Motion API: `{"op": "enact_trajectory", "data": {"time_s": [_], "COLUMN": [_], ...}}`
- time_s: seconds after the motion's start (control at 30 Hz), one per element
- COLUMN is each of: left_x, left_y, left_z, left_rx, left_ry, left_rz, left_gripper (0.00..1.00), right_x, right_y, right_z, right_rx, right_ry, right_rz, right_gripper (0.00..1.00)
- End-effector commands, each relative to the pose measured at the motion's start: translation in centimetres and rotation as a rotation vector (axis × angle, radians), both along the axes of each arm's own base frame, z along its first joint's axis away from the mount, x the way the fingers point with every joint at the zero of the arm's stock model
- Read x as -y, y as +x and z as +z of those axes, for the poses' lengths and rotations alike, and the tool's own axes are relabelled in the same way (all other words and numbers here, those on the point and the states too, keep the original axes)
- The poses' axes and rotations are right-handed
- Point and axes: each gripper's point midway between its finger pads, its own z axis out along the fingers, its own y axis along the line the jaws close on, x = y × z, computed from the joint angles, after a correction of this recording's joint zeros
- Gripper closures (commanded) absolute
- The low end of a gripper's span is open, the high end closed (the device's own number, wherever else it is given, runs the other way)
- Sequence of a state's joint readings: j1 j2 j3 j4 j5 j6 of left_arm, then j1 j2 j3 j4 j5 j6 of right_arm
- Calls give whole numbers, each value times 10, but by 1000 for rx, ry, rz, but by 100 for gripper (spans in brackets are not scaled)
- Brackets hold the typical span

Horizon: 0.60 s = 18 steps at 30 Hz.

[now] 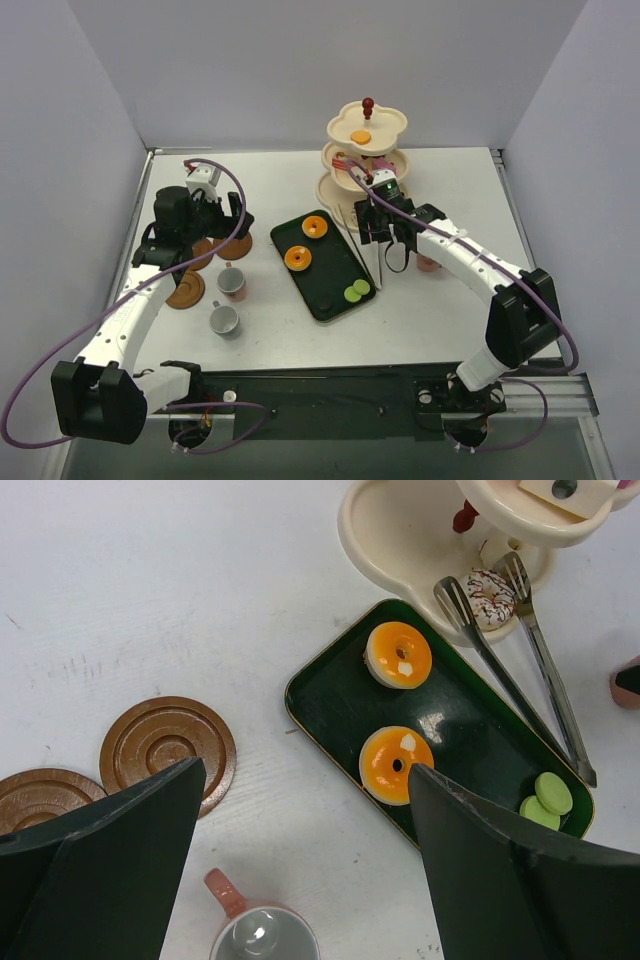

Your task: Serve the afternoon tea

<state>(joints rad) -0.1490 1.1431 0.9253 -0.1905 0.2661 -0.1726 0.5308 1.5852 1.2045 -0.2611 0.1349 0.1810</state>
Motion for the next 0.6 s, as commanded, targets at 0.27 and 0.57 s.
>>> {"op": "enact_trajectory", "data": {"time_s": [0.27,0.57], "left_x": [5,4], "left_y": [5,6], "left_z": [20,19], "left_rx": [56,54], "left_ry": [-18,-15], "left_rz": [-22,-16], "left_gripper": [6,6], "right_x": [-19,-11], "right_y": [-31,-11], "right_z": [-44,-65], "right_rx": [-111,-141], "right_ry": [107,101], "right_rz": [118,40], "right_gripper": [24,19]}}
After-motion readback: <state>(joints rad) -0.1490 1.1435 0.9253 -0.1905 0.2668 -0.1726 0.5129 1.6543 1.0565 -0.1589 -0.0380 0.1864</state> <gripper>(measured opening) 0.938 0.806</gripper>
